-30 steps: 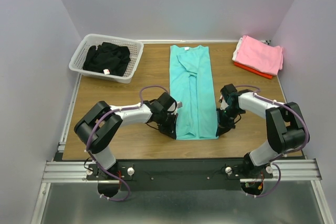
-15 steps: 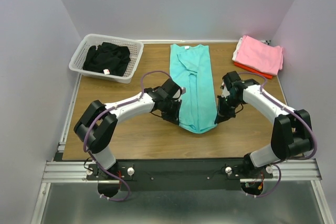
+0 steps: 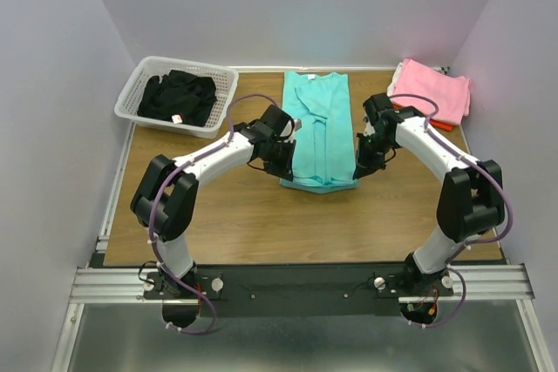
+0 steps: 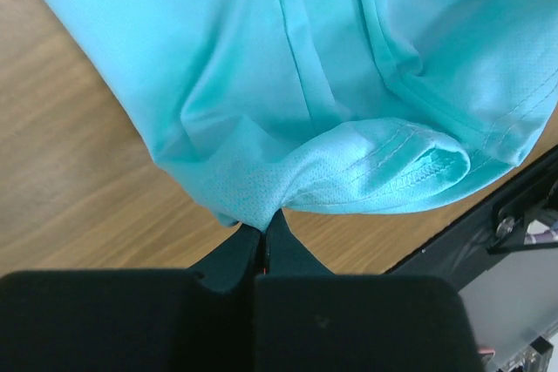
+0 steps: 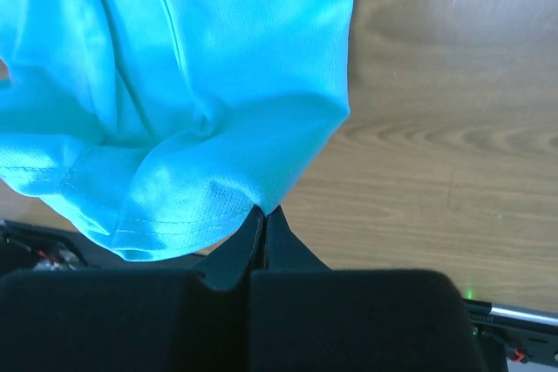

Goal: Fold and stack the t-shirts
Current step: Fold the tshirt

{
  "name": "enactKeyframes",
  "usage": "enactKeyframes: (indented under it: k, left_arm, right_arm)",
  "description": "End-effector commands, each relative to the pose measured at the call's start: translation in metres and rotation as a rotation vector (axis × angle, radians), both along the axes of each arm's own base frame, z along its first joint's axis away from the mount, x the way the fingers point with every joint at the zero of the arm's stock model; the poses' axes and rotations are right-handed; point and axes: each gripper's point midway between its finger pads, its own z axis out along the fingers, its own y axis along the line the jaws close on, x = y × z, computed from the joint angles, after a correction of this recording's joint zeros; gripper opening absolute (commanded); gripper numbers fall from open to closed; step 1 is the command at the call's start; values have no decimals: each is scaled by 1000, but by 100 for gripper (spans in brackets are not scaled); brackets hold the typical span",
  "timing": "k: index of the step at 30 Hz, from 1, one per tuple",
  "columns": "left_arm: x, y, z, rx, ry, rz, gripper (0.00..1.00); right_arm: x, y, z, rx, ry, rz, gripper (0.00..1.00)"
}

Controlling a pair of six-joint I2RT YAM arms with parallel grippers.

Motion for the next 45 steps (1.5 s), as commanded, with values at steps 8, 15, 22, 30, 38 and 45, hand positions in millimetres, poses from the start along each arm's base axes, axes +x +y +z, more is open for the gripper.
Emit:
enactKeyframes:
  k: [8,15,22,30,38,45]
  left_arm:
    - [54,8,5,1,-45,-10,0]
    - [97,13,-4,20,-56,-9,0]
    - [137,15,-5,-11,-59,-17,0]
    - [172,12,-7,-53,-64,-30,0]
    - [196,8,-7,-138,-80,-39,0]
    - [204,-2,-3,-194,-105,-71,0]
  right_arm:
    - [67,0,7,-97,-96,-14,0]
    - [107,4,2,-130,-131,5,0]
    - [143,3,-3,-178,-142,20,1]
    - [170,-4,-15,-216,-133,15,1]
    - [192,-14,-9,-232,-176,-18,0]
    - [198,-19,-6,-243,-194,-18,0]
